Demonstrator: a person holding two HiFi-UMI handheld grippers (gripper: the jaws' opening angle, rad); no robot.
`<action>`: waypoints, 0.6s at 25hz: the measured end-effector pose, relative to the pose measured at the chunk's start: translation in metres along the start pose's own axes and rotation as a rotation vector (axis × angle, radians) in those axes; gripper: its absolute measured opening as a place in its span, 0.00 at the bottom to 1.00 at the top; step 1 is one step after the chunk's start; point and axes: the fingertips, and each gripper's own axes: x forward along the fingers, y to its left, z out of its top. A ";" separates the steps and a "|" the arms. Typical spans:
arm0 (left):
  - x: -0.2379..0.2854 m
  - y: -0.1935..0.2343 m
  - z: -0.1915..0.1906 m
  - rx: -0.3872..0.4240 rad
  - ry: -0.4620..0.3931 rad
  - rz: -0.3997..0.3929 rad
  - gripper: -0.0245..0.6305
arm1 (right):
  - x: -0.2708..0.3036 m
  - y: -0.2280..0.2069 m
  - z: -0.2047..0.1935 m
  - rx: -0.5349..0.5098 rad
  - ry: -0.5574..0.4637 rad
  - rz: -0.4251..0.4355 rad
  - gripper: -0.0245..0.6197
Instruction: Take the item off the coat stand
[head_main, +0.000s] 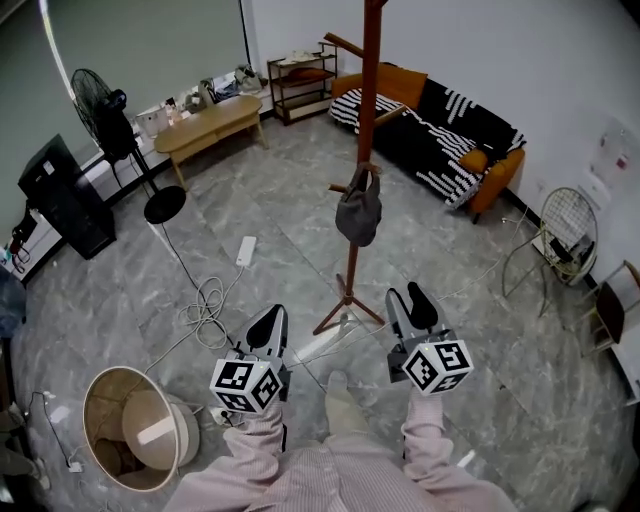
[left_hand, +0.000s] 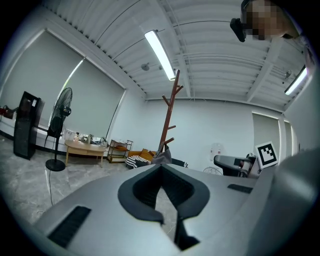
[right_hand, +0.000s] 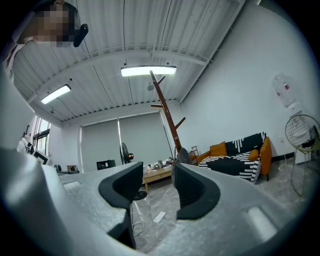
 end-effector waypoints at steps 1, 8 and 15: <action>0.007 0.006 0.005 0.002 -0.005 0.005 0.04 | 0.012 -0.002 0.002 0.002 0.000 0.007 0.32; 0.064 0.030 0.031 0.013 -0.025 0.011 0.04 | 0.077 -0.023 0.009 0.020 0.017 0.049 0.32; 0.125 0.041 0.046 0.019 -0.017 -0.017 0.04 | 0.131 -0.059 0.015 0.025 0.047 0.033 0.32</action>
